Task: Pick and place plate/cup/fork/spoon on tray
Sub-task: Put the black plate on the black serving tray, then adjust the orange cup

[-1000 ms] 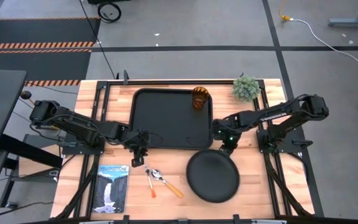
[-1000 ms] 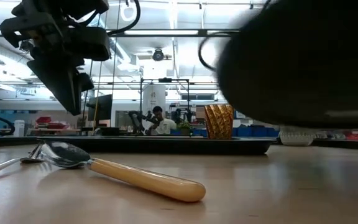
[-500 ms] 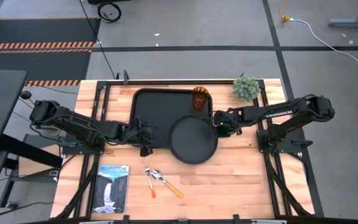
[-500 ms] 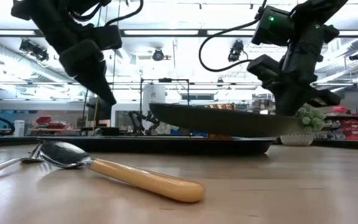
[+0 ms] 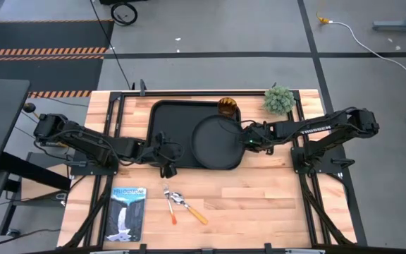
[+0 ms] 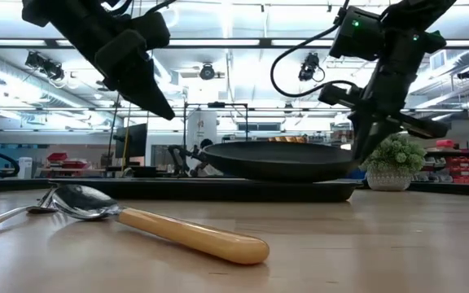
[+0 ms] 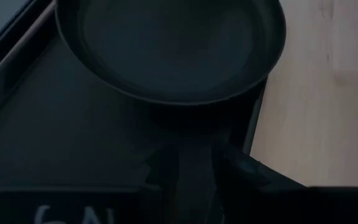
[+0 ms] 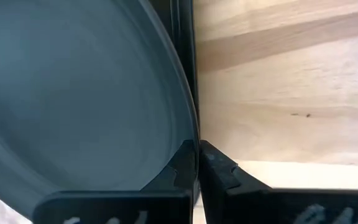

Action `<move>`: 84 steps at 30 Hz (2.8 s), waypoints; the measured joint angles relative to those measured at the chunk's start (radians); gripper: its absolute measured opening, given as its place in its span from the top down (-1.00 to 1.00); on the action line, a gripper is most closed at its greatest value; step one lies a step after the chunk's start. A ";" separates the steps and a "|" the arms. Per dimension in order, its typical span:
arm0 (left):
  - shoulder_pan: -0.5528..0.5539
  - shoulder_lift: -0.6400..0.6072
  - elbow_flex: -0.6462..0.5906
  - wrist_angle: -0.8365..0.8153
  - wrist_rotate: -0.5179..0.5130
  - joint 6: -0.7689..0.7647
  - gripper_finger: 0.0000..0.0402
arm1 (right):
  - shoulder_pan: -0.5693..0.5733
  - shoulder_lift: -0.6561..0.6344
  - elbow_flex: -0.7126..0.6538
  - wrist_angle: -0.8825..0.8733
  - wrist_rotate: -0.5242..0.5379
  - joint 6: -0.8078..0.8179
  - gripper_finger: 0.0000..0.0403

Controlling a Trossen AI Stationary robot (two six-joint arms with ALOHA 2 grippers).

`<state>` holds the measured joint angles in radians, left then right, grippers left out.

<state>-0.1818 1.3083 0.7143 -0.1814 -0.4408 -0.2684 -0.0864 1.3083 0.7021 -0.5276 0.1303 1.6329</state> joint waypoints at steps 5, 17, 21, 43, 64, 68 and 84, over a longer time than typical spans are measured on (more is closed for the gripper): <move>0.000 0.000 0.000 0.003 0.000 0.003 0.49 | 0.001 0.006 0.000 0.026 0.004 0.024 0.95; 0.000 0.000 0.000 0.005 0.000 0.003 0.49 | -0.004 0.132 0.001 0.194 -0.070 -0.013 0.88; 0.000 0.000 0.000 0.004 0.000 0.003 0.49 | -0.010 0.161 0.001 0.232 -0.064 -0.020 0.87; 0.000 0.000 0.000 0.005 0.043 0.002 0.49 | -0.087 0.079 0.004 0.210 -0.180 -0.580 0.33; 0.017 0.000 0.000 0.011 0.022 -0.088 0.49 | 0.099 0.081 0.036 0.100 0.182 -1.604 0.33; 0.013 0.000 0.000 0.011 0.022 -0.088 0.49 | 0.100 0.081 0.024 0.144 0.215 -1.616 0.33; 0.037 0.015 0.000 0.018 -0.086 -0.059 0.49 | 0.080 0.188 0.236 0.154 0.209 -1.654 0.35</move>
<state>-0.1445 1.3235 0.7139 -0.1634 -0.5269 -0.3276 -0.0067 1.4966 0.9379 -0.3736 0.3393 -0.0207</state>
